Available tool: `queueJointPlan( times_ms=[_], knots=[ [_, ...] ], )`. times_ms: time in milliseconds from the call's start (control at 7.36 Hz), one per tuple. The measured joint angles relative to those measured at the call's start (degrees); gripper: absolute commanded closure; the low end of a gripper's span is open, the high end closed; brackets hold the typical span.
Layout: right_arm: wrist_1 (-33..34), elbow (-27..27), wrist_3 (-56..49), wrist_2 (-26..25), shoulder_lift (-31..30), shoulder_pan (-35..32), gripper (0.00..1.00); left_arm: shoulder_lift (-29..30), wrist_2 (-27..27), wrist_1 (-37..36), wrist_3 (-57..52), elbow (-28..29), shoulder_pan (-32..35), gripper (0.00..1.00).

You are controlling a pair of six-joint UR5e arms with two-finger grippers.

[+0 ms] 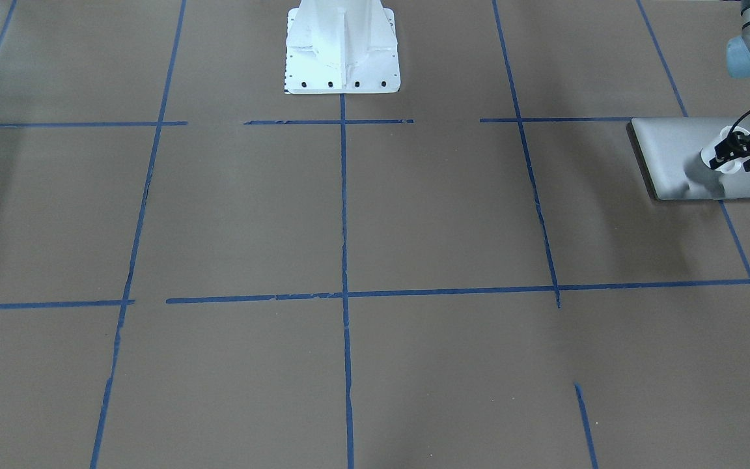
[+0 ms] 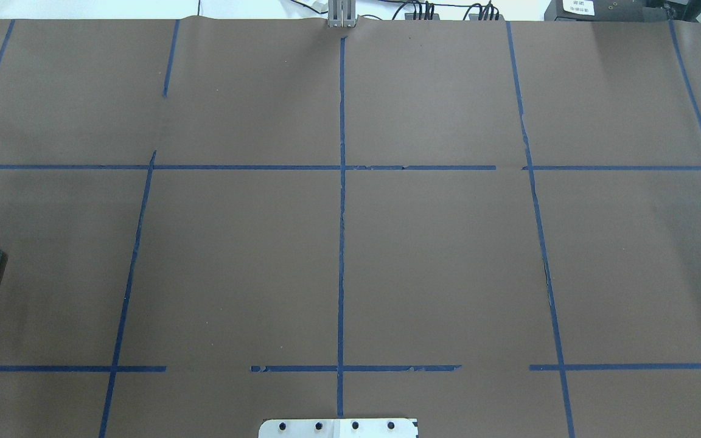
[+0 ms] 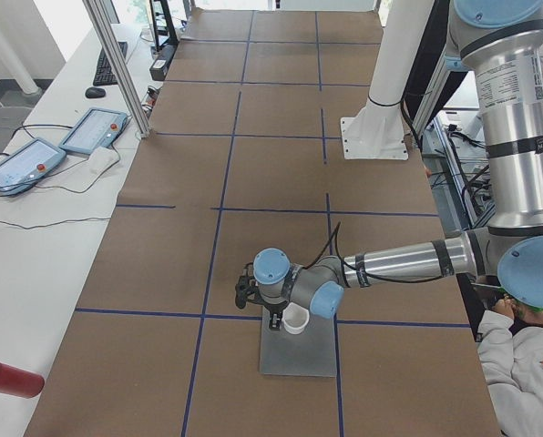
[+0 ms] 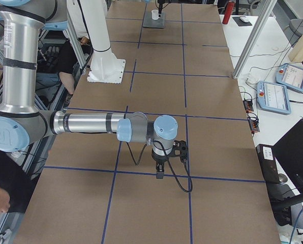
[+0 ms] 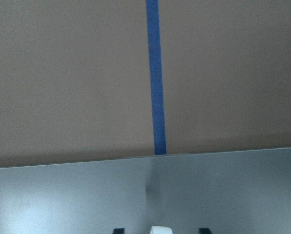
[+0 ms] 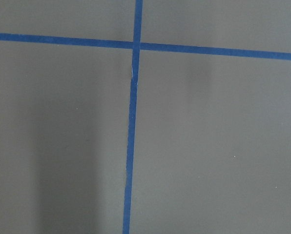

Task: Place cup on laptop
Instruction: 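Lower the held mug onto the silver laptop and open the left gripper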

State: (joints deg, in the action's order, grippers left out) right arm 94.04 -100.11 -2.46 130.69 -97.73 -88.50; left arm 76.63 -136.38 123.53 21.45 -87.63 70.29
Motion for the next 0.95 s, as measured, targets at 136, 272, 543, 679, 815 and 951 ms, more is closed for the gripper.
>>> queueJointPlan(
  times_ms=[136, 272, 543, 679, 815, 951],
  knots=[
    [0.0, 0.0, 0.0, 0.0, 0.0, 0.0, 0.0, 0.1, -1.2, -0.2, -0.3, -0.9, 0.3, 0.0],
    [0.0, 0.0, 0.0, 0.0, 0.0, 0.0, 0.0, 0.2, -1.7, -0.5, -1.8, -1.3, 0.8, 0.0],
    [0.0, 0.0, 0.0, 0.0, 0.0, 0.0, 0.0, 0.3, -1.7, -4.7, -8.7, -2.2, 3.2, 0.0],
    [0.0, 0.0, 0.0, 0.0, 0.0, 0.0, 0.0, 0.6, -1.3, -9.4, -14.1, -3.0, 5.8, 0.0],
    [0.0, 0.0, 0.0, 0.0, 0.0, 0.0, 0.0, 1.3, -1.0, -14.4, -19.5, -3.8, 9.0, 0.0],
    [0.0, 0.0, 0.0, 0.0, 0.0, 0.0, 0.0, 2.3, -0.3, -19.3, -23.8, -4.8, 12.1, 0.0]
  ],
)
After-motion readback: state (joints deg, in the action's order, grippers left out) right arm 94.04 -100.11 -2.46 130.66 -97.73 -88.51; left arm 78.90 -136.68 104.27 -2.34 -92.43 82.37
